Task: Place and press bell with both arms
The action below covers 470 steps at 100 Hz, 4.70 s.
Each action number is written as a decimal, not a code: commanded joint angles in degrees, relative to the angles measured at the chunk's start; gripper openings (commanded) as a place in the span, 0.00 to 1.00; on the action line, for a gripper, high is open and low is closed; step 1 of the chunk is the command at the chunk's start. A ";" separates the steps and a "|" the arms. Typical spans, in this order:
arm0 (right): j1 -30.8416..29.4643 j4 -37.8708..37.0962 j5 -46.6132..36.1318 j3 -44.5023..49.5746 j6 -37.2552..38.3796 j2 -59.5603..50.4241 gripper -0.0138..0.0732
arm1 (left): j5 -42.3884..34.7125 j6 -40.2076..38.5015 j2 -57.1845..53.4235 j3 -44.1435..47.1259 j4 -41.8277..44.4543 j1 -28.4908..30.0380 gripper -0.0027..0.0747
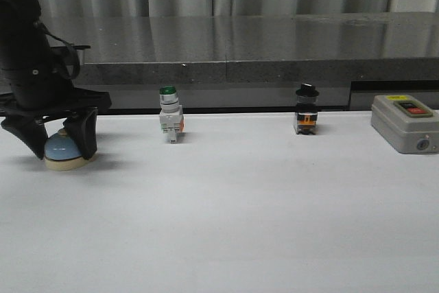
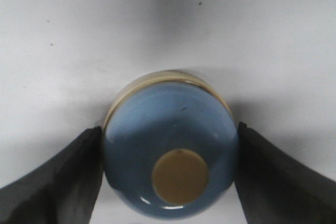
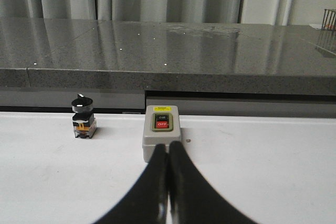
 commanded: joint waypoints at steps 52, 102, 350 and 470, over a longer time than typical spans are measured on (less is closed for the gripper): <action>-0.29 -0.48 -4.59 -0.80 -0.25 -0.62 0.08 | -2.97 5.83 -9.36 -1.98 -0.09 -16.32 0.35; -0.29 -0.48 -4.59 -0.80 -0.25 -0.62 0.08 | -8.74 5.83 -5.89 -1.98 -6.70 -29.09 0.35; -0.29 -0.48 -4.59 -0.80 -0.25 -0.62 0.08 | -35.69 5.08 -84.35 55.39 -8.93 4.60 0.01; -0.29 -0.48 -4.59 -0.80 -0.25 -0.62 0.08 | -51.53 5.59 -117.89 85.25 0.59 6.20 0.01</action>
